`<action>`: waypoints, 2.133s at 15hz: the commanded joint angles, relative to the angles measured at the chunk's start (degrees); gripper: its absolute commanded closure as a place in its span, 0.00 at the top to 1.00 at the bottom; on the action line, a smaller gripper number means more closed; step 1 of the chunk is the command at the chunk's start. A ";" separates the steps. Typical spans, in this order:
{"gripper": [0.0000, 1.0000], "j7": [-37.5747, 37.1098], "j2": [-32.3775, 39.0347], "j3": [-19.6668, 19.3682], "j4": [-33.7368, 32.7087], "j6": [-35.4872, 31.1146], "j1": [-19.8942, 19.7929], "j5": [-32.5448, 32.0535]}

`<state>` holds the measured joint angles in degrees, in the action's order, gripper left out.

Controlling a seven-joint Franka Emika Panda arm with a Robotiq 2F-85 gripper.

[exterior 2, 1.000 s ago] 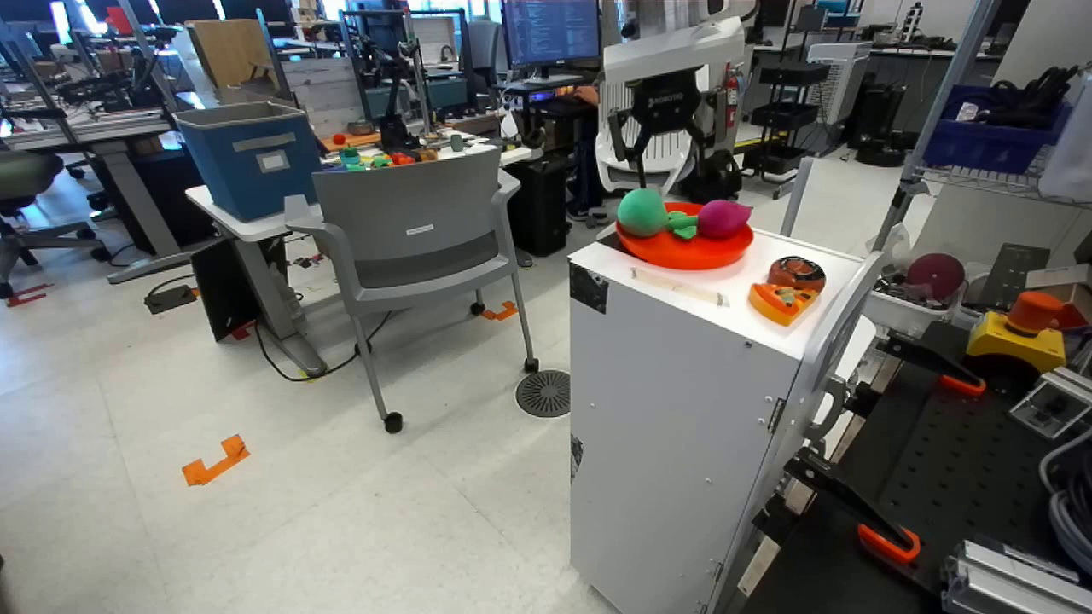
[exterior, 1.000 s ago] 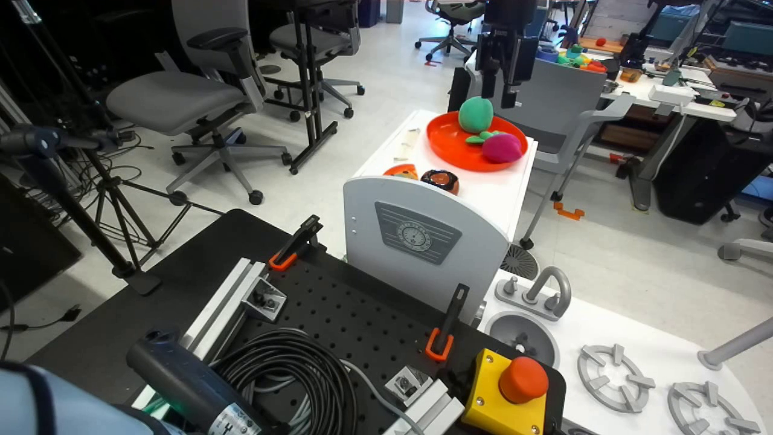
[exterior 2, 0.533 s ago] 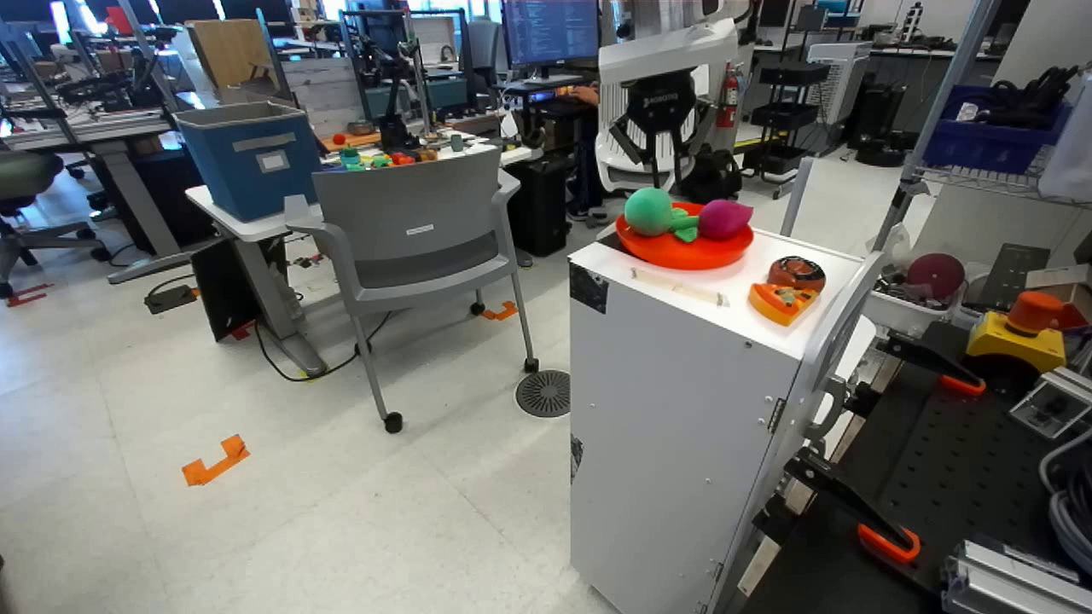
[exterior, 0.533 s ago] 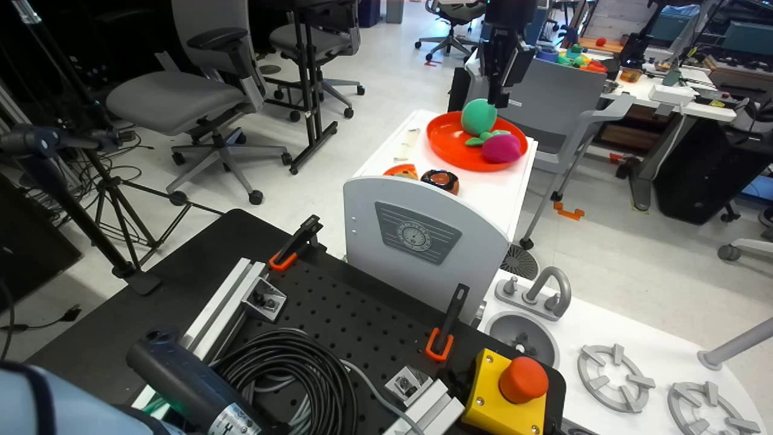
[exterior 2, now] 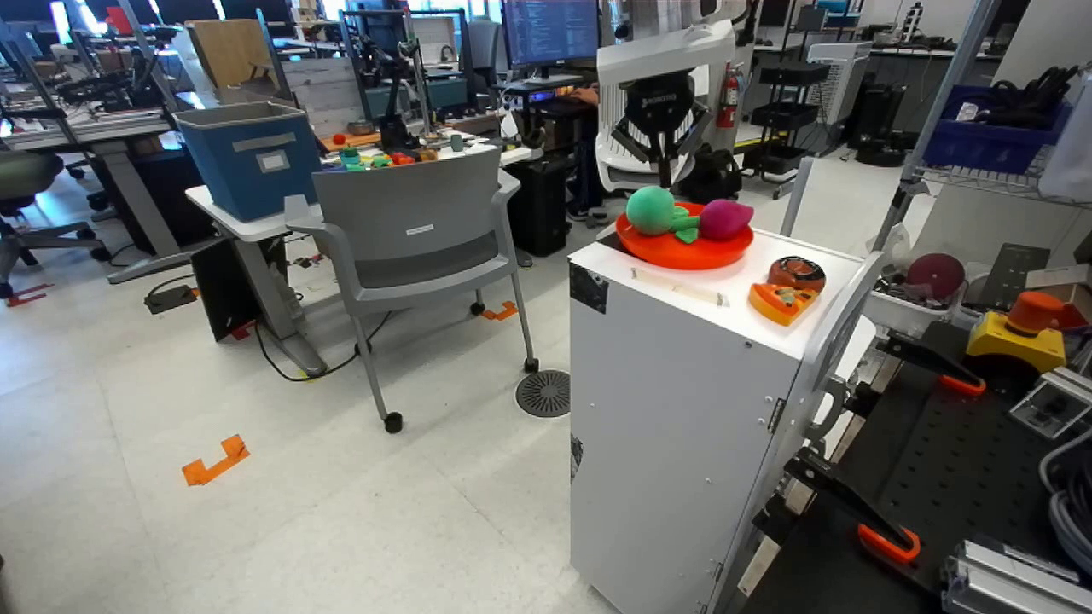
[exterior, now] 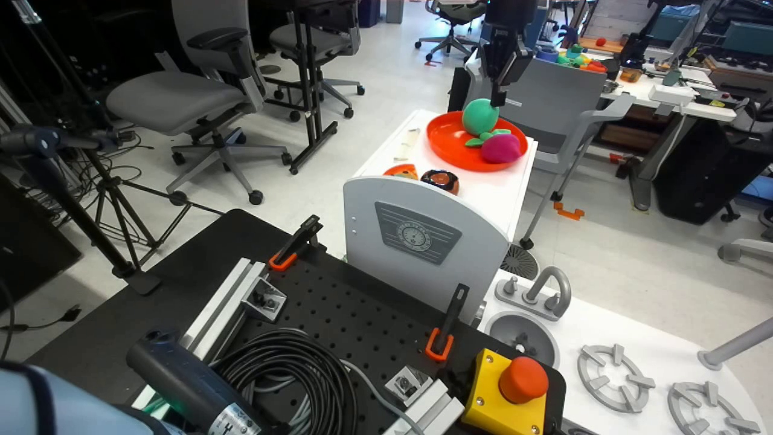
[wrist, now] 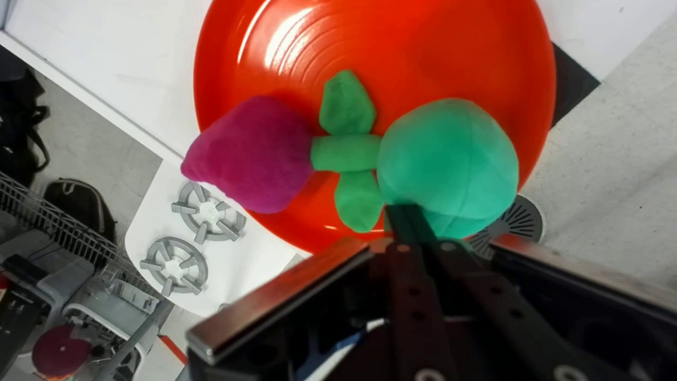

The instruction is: Remove the green plushie from the orange plate

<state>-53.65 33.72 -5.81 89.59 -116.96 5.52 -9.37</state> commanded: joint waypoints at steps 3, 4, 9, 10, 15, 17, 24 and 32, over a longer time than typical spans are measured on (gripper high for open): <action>0.00 -0.66 0.11 -0.14 -0.42 -0.80 0.48 0.92; 0.05 -0.74 -0.20 -0.17 0.04 -1.27 0.59 0.76; 0.34 -0.82 -0.24 -0.19 -0.08 -0.78 0.92 0.70; 0.40 -0.79 -0.21 -0.17 -0.12 -0.72 0.99 0.69; 0.77 0.63 0.23 1.06 -0.72 -1.43 0.38 2.70; 0.92 0.92 0.38 1.55 -0.88 -2.21 0.15 4.38; 1.00 2.48 0.50 1.78 -0.81 -3.54 0.20 7.63; 1.00 3.22 1.79 1.54 -2.26 -1.88 0.01 7.56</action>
<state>-51.93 33.76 -4.44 89.58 -119.55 6.00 -2.87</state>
